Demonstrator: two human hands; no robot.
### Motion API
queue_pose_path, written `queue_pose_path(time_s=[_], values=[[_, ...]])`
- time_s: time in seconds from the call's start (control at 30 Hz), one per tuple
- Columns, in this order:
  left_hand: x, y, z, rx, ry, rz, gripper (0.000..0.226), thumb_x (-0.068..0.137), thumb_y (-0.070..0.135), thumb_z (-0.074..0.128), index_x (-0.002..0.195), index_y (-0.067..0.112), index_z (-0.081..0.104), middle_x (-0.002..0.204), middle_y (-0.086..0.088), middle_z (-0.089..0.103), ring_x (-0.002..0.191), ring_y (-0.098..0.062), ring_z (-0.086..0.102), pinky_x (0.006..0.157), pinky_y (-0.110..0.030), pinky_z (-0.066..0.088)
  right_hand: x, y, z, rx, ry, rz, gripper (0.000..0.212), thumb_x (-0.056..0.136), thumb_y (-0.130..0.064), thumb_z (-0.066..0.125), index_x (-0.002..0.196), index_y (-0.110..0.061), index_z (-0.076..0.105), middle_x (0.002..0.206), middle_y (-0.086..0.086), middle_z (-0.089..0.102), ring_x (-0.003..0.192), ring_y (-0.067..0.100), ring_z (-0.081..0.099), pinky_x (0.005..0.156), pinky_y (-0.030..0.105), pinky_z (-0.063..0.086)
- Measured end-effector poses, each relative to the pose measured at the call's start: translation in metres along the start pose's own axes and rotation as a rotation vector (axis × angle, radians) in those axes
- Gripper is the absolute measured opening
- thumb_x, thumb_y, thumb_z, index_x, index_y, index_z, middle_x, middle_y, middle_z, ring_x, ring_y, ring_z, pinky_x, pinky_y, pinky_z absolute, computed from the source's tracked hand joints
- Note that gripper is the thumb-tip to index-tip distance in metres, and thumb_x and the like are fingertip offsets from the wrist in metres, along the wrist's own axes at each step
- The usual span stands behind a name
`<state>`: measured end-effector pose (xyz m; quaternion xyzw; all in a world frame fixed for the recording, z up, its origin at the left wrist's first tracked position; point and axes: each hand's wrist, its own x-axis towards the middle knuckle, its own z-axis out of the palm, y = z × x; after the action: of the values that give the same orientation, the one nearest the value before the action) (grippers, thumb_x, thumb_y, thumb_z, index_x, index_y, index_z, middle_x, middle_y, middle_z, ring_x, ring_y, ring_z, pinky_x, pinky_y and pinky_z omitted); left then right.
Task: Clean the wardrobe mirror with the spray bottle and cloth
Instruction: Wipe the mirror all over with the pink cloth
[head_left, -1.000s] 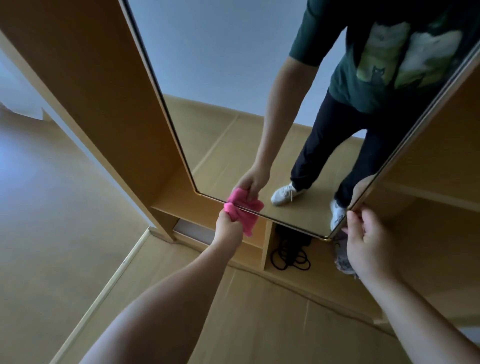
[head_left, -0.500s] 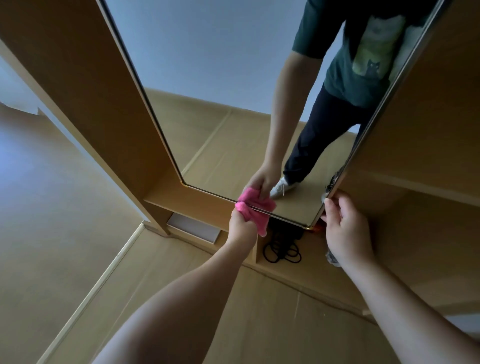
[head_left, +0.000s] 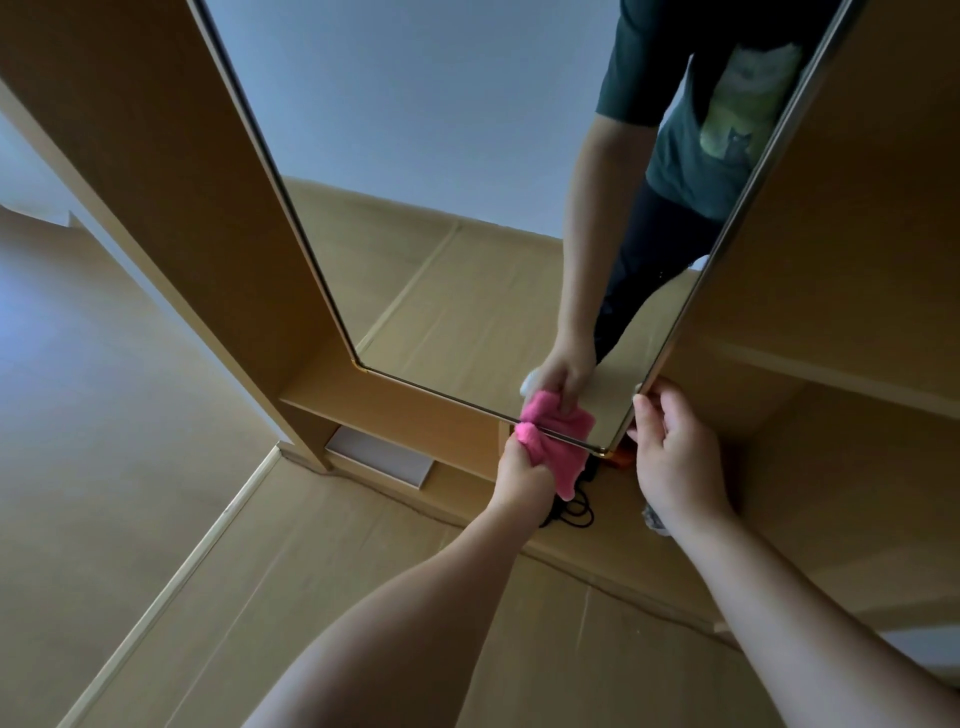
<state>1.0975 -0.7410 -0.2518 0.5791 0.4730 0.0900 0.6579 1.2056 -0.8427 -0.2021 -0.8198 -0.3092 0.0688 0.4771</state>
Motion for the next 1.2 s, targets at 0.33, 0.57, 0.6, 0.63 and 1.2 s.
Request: queue_pose_path(time_s=[0.33, 0.57, 0.6, 0.63, 1.2], values=[[-0.047, 0.013, -0.020, 0.187, -0.230, 0.098, 0.056, 0.078, -0.017, 0.048, 0.124, 0.015, 0.051, 0.106, -0.001, 0.061, 0.102, -0.018, 0.062, 0.073, -0.029, 0.058, -0.009, -0.029, -0.022, 0.010, -0.046, 0.091, 0.032, 0.098, -0.020, 0.052, 0.126, -0.006, 0.059, 0.111, 0.006, 0.067, 0.103, 0.014, 0.062, 0.082, 0.021, 0.046], [-0.097, 0.058, -0.074, 0.222, -0.229, 0.187, 0.043, 0.083, -0.009, 0.049, 0.114, 0.020, 0.058, 0.099, -0.001, 0.066, 0.088, -0.011, 0.065, 0.067, -0.024, 0.053, -0.051, -0.069, -0.048, -0.035, -0.070, 0.083, 0.024, 0.098, -0.018, 0.053, 0.118, -0.011, 0.065, 0.104, -0.003, 0.067, 0.100, 0.012, 0.063, 0.084, 0.026, 0.053], [-0.104, 0.070, -0.083, 0.230, -0.219, 0.206, 0.041, 0.083, -0.009, 0.049, 0.112, 0.018, 0.059, 0.096, -0.002, 0.066, 0.085, -0.013, 0.065, 0.069, -0.029, 0.055, -0.055, -0.082, -0.049, -0.038, -0.093, 0.064, 0.023, 0.097, -0.018, 0.054, 0.117, -0.012, 0.065, 0.103, -0.004, 0.067, 0.100, 0.012, 0.064, 0.084, 0.023, 0.052], [-0.111, 0.083, -0.092, 0.237, -0.208, 0.232, 0.040, 0.083, -0.009, 0.048, 0.113, 0.014, 0.059, 0.094, -0.003, 0.066, 0.083, -0.015, 0.065, 0.071, -0.032, 0.056, -0.057, -0.097, -0.050, -0.034, -0.114, 0.039, 0.023, 0.097, -0.018, 0.054, 0.116, -0.013, 0.066, 0.104, -0.005, 0.067, 0.100, 0.010, 0.064, 0.082, 0.019, 0.050], [-0.250, 0.276, -0.236, 0.146, -0.312, 0.697, 0.021, 0.097, 0.005, 0.045, 0.116, 0.009, 0.054, 0.070, -0.005, 0.061, 0.050, -0.011, 0.057, 0.047, -0.017, 0.043, -0.067, -0.374, -0.048, 0.282, 0.068, -0.325, 0.013, 0.091, -0.018, 0.065, 0.101, -0.025, 0.063, 0.091, -0.010, 0.067, 0.087, 0.004, 0.065, 0.076, 0.028, 0.056]])
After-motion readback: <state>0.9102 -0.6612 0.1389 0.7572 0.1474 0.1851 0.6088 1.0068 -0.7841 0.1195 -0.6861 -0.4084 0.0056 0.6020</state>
